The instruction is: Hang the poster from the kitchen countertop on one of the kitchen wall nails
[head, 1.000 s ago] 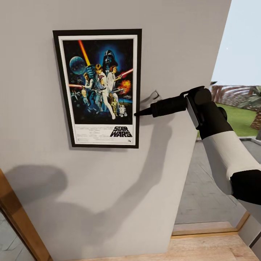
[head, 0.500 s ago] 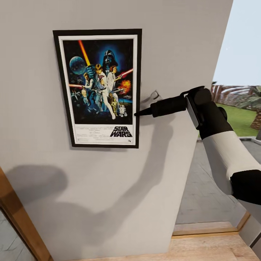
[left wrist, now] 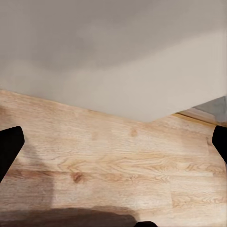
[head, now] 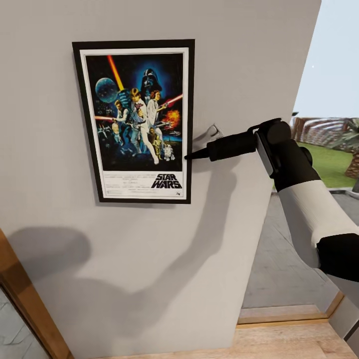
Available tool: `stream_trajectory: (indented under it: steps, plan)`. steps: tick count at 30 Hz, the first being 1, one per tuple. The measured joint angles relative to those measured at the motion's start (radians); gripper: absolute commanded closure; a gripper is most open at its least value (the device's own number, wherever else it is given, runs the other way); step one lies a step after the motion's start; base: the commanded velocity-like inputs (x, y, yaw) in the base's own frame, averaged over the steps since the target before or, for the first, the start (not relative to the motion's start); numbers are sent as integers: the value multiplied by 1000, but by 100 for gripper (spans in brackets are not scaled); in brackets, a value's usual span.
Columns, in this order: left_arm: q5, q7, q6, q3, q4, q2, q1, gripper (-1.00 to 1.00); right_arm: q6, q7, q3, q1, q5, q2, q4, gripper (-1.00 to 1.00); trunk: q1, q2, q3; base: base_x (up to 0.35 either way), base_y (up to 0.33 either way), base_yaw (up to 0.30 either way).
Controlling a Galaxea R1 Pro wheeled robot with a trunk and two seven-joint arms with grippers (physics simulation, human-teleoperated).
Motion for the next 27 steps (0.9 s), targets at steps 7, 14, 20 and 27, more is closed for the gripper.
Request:
stream_trajectory:
  steps: [7,14,20,27]
  plan:
    - [0,0,0,0,0,0,0,-100,0,0,0,0,-2,0,-1,100,0,0,0,0,0,0]
    - [0,0,0,0,0,0,0,-100,0,1,0,0,-5,0,-10,100,0,0,0,0,0,0]
    - [0,1,0,0,0,0,0,-100,0,2,1,0,-3,0,-40,100,0,0,0,0,0,0]
    - [0,2,0,-1,0,0,0,-100,0,2,1,0,-3,0,-47,100,0,0,0,0,0,0]
